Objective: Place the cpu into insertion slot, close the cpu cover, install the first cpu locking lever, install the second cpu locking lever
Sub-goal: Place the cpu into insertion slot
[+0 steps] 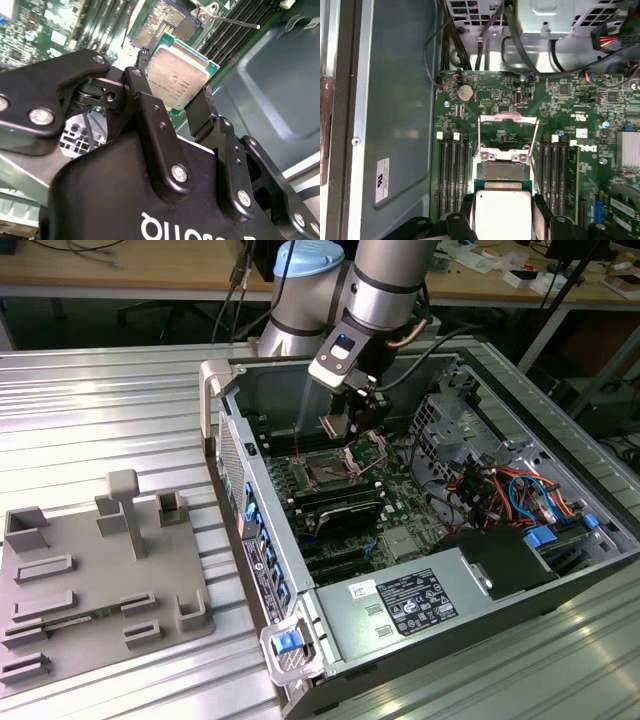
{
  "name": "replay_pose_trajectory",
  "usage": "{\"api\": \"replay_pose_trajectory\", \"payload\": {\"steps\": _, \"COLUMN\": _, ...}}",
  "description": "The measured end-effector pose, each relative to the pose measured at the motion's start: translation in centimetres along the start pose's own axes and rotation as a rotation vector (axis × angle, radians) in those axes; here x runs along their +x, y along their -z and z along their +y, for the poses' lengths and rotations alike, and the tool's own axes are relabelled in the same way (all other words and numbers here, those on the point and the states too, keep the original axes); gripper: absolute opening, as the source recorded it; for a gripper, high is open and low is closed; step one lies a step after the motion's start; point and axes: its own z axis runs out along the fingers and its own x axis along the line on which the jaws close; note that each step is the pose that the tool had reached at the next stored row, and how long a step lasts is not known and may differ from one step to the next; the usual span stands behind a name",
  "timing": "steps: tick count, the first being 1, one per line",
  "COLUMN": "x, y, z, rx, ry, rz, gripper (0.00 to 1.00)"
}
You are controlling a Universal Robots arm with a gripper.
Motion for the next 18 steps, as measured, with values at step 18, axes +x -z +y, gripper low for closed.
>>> {"api": "replay_pose_trajectory", "payload": {"steps": 18, "x": -0.03, "y": -4.02, "z": -0.16, "rx": 0.0004, "ry": -0.042, "rz": -0.0019, "gripper": 0.55}}
